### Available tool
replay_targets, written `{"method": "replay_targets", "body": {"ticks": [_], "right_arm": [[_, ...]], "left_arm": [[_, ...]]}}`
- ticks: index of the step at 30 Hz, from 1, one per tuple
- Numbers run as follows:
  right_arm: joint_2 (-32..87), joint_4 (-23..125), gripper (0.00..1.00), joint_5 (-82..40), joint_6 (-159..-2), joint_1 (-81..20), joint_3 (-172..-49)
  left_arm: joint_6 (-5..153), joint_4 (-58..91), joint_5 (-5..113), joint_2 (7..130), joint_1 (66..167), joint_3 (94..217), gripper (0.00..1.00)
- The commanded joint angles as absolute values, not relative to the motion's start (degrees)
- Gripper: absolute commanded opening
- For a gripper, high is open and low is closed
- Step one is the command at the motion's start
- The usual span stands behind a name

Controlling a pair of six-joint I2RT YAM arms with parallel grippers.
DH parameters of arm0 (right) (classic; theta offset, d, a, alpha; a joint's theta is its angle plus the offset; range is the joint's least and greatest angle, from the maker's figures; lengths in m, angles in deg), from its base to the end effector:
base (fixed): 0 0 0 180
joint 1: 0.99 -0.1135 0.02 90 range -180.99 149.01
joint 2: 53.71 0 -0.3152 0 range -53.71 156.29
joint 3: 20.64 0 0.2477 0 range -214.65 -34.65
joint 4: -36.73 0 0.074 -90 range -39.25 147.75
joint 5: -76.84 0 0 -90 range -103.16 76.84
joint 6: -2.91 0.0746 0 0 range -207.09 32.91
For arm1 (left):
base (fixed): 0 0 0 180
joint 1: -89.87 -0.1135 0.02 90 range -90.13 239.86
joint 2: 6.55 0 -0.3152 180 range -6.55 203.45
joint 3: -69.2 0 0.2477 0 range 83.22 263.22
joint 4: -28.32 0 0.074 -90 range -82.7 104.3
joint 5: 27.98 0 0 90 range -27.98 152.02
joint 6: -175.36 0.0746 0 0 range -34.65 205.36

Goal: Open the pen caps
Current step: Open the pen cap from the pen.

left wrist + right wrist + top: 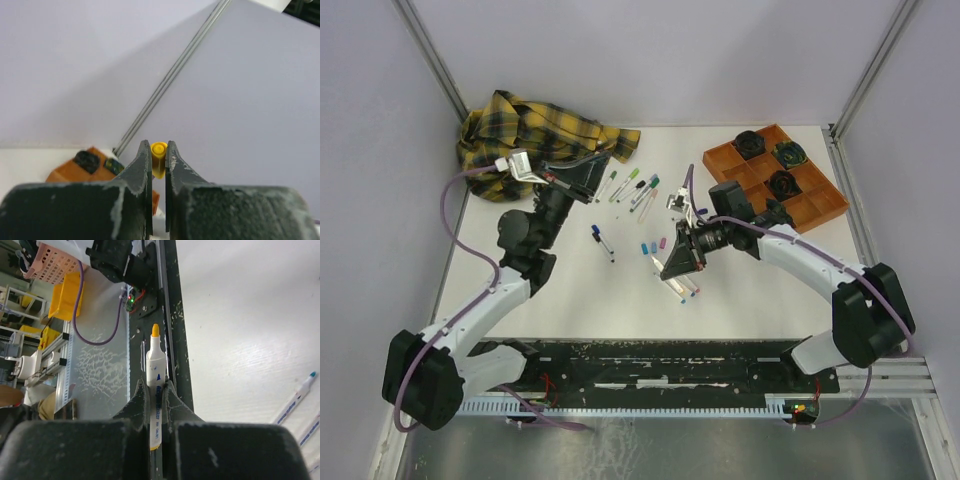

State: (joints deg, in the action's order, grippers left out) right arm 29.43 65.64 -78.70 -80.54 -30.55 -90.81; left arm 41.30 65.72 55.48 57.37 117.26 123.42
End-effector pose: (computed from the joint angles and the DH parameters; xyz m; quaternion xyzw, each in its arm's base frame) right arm 0.2290 0.2080 0.3008 -0.3694 0.7084 0.5762 0.1727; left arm 0.2240 -0.1257 0.4237 -0.0266 0.5181 -0.5228 0.6764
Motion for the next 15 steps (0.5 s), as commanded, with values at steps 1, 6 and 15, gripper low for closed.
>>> {"method": "replay_targets", "body": {"ticks": [1, 6, 15], "right_arm": [[30.4, 75.7, 0.0, -75.9, -87.2, -30.8, -94.1], [30.4, 83.2, 0.0, -55.2, -92.1, -30.8, -97.1], [38.1, 85.3, 0.0, -31.0, -86.6, -30.9, -100.1]], "left_arm": [[43.5, 70.4, 58.8, 55.1, 115.9, 124.7, 0.03], [42.7, 66.3, 59.6, 52.7, 115.7, 118.6, 0.03], [36.7, 65.0, 57.5, 54.2, 115.7, 107.2, 0.03]]}}
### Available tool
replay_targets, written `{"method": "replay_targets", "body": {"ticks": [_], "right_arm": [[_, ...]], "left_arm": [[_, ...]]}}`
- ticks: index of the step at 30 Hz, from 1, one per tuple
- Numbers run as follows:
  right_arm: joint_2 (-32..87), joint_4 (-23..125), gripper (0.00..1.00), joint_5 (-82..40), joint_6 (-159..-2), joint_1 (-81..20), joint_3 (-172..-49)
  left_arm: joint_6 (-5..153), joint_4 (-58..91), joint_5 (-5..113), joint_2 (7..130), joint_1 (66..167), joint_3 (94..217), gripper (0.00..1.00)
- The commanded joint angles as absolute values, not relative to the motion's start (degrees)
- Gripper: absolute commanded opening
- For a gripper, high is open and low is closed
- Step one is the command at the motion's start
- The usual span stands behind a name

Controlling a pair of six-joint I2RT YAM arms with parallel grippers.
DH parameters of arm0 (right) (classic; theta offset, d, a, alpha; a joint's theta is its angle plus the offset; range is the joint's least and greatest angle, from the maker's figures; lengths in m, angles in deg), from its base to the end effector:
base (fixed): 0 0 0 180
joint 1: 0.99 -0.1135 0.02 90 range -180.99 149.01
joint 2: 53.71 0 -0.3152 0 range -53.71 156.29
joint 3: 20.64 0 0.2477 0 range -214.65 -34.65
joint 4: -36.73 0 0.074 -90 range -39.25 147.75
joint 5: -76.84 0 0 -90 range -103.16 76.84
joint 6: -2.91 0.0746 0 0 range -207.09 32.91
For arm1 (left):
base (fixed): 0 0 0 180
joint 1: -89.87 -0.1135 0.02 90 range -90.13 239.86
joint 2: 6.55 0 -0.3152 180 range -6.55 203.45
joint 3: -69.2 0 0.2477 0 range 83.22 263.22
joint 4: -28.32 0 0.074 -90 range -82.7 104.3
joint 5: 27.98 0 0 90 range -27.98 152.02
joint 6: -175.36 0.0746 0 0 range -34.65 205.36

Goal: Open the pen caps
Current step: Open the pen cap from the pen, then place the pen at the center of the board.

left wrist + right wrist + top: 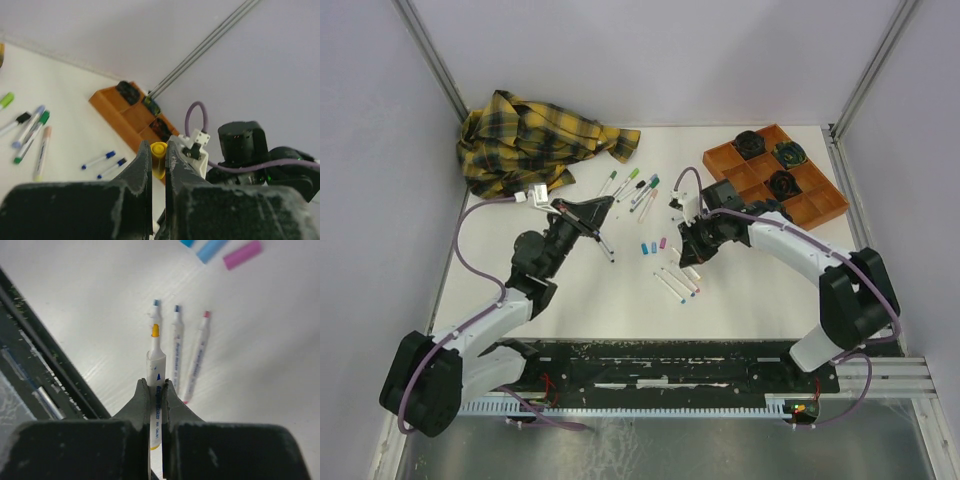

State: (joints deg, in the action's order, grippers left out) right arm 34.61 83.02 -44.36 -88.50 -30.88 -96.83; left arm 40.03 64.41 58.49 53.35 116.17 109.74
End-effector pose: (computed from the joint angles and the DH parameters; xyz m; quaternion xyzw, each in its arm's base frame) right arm 0.2626 0.1955 0.2591 -0.3205 0.8727 0.3153 0.1904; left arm 0.2111 -0.1095 0.3468 -0.0742 0.5923 -0.4843 0.6397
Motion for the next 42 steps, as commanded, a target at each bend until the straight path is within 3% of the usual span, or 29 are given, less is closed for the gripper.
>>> {"method": "replay_targets", "body": {"ticks": [1, 15, 28, 42], "right_arm": [[39.0, 85.5, 0.0, -29.9, -86.2, -30.9, -100.3], [49.6, 86.5, 0.06, -26.4, -85.5, -31.0, -102.5], [52.3, 87.9, 0.25, -27.7, -85.4, -31.0, -103.6], [50.9, 88.7, 0.32, -28.8, -85.4, -30.9, -104.4]], "left_arm": [[36.2, 64.6, 57.3, 54.4, 115.8, 106.6, 0.03], [33.2, 63.1, 56.3, 53.4, 115.8, 99.9, 0.03], [31.2, 64.3, 55.3, 53.3, 115.8, 97.2, 0.03], [28.2, 69.2, 51.2, 58.0, 116.1, 97.3, 0.03]]}}
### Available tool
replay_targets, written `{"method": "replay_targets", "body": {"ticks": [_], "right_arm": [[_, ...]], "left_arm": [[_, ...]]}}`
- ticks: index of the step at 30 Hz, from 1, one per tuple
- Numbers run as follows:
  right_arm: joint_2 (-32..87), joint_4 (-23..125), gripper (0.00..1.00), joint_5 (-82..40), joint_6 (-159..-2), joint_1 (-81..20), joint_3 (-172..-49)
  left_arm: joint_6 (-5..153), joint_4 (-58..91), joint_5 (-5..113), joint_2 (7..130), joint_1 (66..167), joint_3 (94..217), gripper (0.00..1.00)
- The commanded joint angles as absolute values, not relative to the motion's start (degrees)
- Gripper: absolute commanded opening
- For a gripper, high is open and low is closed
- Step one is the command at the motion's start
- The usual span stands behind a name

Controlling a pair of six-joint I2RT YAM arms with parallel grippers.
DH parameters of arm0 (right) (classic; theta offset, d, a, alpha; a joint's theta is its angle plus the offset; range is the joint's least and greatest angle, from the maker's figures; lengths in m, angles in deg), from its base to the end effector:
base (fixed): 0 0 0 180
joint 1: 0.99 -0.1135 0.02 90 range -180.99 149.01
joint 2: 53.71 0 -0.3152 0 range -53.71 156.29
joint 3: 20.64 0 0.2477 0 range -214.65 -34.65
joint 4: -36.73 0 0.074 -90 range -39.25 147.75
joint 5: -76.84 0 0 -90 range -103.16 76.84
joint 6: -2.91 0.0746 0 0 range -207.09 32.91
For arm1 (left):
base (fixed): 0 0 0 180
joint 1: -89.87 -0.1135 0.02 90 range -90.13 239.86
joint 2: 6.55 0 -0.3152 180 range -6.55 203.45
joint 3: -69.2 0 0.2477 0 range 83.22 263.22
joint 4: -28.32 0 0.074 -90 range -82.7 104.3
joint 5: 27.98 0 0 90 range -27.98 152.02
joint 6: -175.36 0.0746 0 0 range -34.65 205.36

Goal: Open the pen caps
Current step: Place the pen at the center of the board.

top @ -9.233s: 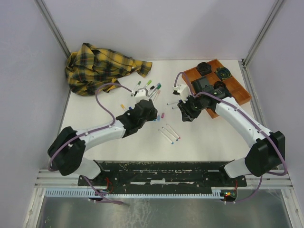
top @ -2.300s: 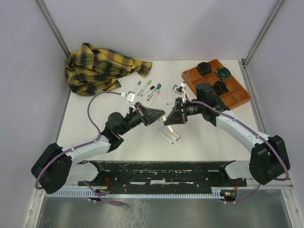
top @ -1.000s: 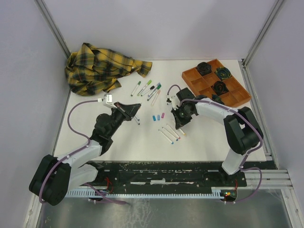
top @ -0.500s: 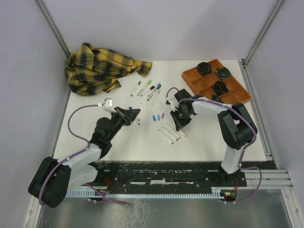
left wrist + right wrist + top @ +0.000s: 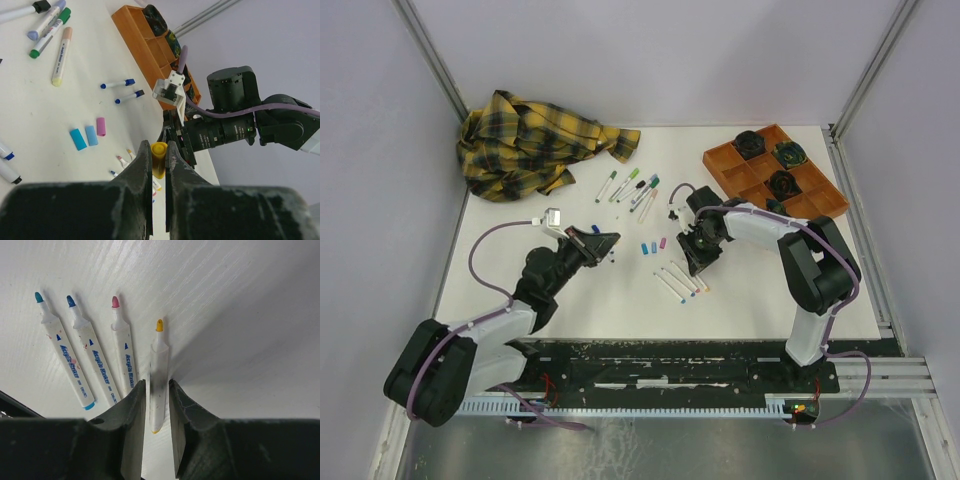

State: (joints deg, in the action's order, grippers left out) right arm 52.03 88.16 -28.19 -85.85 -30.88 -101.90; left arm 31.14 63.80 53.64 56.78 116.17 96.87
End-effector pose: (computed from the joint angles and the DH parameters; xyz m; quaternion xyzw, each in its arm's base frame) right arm 0.3081 0.1994 0.1726 -0.2590 0.9494 0.1577 0.0823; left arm 0.1992 -0.1106 0.2503 -0.1203 0.6979 -0.4945 0.5039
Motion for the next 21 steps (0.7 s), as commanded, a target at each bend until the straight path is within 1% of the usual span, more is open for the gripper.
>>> {"method": "replay_targets", "body": {"ticks": [1, 13, 21], "right_arm": [[50.6, 88.8, 0.32, -28.8, -85.4, -30.9, -104.4], [43.0, 89.3, 0.33, -28.6, -87.3, -30.8, -105.0], [36.2, 90.3, 0.33, -27.0, -89.9, -29.6, -105.0]], "left_arm": [[28.2, 69.4, 51.0, 58.5, 116.2, 97.5, 0.03], [28.4, 69.6, 50.1, 63.9, 118.4, 99.9, 0.03], [30.3, 67.6, 52.3, 71.0, 123.6, 105.5, 0.03]]}}
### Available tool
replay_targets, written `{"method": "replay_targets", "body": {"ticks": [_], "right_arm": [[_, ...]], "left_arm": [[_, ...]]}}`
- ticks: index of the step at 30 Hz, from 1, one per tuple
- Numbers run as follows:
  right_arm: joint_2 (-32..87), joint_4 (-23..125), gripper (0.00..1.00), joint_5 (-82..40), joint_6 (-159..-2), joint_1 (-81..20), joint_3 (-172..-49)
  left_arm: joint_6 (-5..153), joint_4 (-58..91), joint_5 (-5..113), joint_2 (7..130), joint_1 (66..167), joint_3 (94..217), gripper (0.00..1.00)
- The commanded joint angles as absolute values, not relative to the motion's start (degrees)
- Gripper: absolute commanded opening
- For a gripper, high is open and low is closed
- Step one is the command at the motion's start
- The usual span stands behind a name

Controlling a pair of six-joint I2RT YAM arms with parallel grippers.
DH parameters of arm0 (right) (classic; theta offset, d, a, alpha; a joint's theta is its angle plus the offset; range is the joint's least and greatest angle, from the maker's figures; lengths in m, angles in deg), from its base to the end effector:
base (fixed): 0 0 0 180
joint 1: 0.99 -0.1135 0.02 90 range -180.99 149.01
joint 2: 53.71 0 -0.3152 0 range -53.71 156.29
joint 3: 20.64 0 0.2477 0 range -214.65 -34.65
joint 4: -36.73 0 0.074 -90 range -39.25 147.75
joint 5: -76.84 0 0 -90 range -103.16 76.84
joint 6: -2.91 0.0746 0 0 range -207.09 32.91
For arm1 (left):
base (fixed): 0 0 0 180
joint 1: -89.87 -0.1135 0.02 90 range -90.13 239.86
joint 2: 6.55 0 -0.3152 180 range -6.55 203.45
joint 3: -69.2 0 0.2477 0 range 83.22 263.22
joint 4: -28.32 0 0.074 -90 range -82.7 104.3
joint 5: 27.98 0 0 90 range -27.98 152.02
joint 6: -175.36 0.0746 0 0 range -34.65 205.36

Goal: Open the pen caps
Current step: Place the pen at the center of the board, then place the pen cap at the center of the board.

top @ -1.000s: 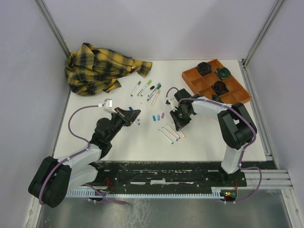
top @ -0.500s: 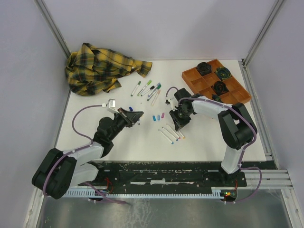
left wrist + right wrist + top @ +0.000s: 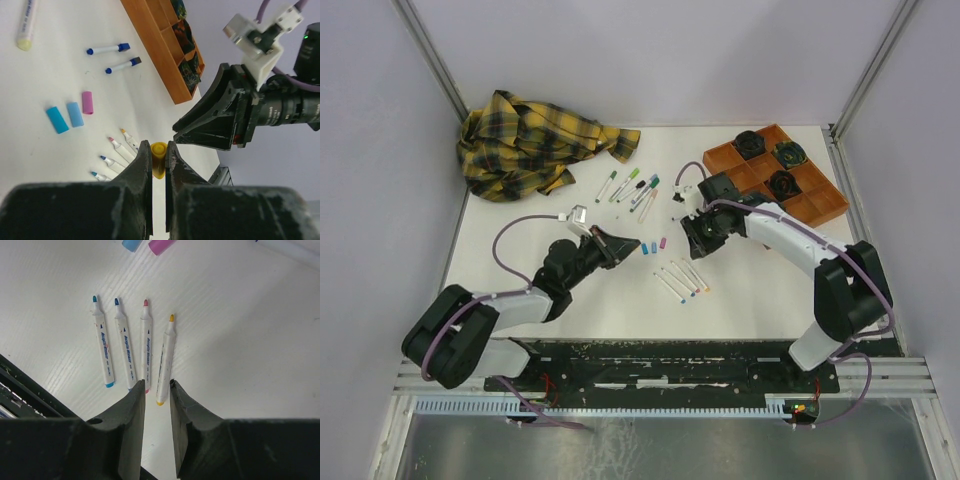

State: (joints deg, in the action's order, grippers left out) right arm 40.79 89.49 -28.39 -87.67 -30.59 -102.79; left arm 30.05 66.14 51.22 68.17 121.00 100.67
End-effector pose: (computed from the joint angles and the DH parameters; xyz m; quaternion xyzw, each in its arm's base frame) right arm 0.2930 0.1890 0.2423 -0.2795 0.9271 0.1788 0.1744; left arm 0.2187 -0.1484 0.2339 -0.0923 0.7334 -0.5094 0.4404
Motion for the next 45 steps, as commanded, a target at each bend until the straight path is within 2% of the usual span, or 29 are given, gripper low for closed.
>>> {"method": "replay_targets", "body": {"ticks": [1, 9, 20, 27, 34, 42, 45], "right_arm": [[35.3, 90.4, 0.33, -26.6, -90.2, -29.1, -105.0], [28.4, 92.1, 0.33, -24.0, -92.1, -22.5, -104.7], [23.1, 90.0, 0.38, -21.2, -91.8, -20.0, -102.9], [23.3, 90.1, 0.38, -21.9, -91.5, -20.0, -102.9], [23.0, 89.9, 0.38, -21.9, -91.5, -20.0, -102.7], [23.2, 89.9, 0.38, -22.1, -91.3, -19.9, -102.7], [23.0, 89.7, 0.38, -22.0, -91.2, -19.9, -102.7]], "left_arm": [[31.1, 66.5, 53.1, 72.0, 124.8, 106.7, 0.03], [36.5, 48.7, 63.3, 83.1, 132.8, 121.4, 0.03], [37.8, 4.3, 79.5, 104.2, 136.7, 155.7, 0.03], [38.9, 0.9, 81.1, 110.2, 137.6, 163.6, 0.03], [39.5, -0.6, 80.7, 112.7, 137.5, 166.1, 0.09], [38.7, -2.3, 81.5, 113.4, 137.6, 167.0, 0.25], [38.7, -2.4, 81.4, 113.5, 137.5, 167.0, 0.27]]}}
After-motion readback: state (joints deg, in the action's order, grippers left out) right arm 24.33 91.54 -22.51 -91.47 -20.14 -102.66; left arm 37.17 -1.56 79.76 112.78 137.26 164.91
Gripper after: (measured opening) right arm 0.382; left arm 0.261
